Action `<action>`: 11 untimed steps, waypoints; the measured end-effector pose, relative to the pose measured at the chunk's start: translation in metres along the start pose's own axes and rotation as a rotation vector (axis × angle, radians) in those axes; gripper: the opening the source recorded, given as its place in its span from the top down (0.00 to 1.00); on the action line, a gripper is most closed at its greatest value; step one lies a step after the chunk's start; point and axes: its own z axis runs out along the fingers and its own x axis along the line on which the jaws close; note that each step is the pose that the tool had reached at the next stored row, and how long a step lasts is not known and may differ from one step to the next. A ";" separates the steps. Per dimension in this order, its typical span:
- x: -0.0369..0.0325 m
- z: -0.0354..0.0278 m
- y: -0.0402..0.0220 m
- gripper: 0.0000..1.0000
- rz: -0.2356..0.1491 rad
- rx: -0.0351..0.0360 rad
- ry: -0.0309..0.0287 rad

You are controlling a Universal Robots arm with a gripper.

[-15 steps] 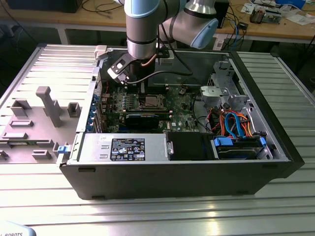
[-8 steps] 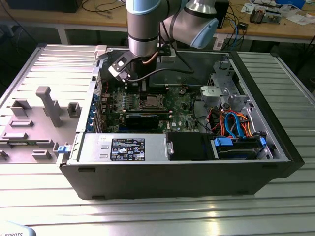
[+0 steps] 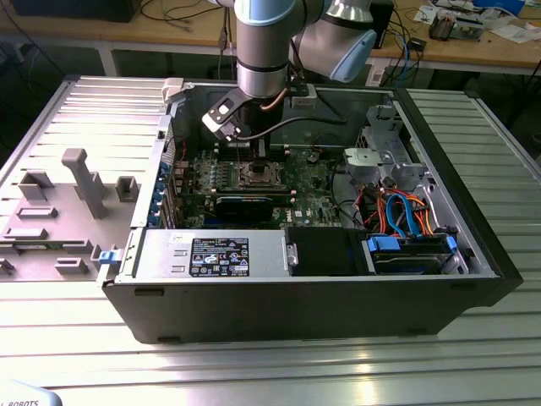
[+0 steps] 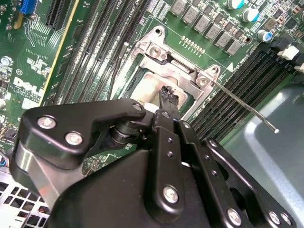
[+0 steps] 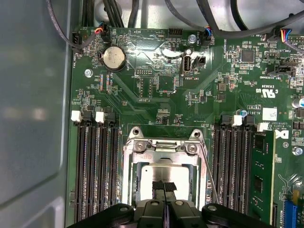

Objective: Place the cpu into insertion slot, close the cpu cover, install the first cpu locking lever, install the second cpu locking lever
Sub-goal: 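Install the first cpu locking lever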

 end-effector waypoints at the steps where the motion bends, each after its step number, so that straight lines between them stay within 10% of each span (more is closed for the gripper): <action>1: 0.0000 0.0000 0.0003 0.88 0.000 0.0000 0.0000; 11: 0.0000 -0.0015 0.0005 0.88 0.000 0.0001 -0.0002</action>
